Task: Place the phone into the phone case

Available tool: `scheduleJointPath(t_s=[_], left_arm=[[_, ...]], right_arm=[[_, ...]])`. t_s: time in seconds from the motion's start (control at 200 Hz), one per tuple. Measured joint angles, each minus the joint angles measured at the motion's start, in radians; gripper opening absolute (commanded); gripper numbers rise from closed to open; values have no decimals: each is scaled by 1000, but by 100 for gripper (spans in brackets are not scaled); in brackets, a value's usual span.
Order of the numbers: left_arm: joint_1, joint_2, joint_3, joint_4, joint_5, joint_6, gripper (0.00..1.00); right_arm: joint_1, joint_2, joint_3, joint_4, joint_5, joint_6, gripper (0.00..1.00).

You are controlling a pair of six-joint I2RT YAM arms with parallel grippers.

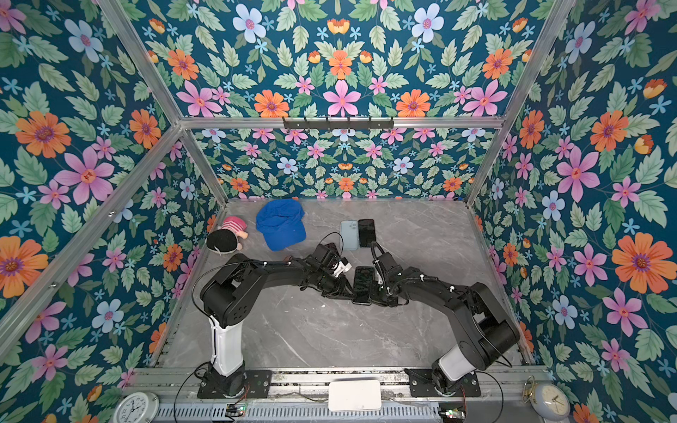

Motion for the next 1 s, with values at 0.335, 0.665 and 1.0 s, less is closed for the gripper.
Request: scheduleJointPath(t_s=[0.335,0.665,1.0], left_arm=[[-4,-2,-2,5,-3,-19,28],[-4,-2,-7,13,-6,-26,25],[-4,-4,-7,12,-9,-26,25]], right_arm=[[-2,11,-9,13,-14,5,7],[-4,15,-12,17,-20,20,6],[-6,26,-9,20,-31,24,5]])
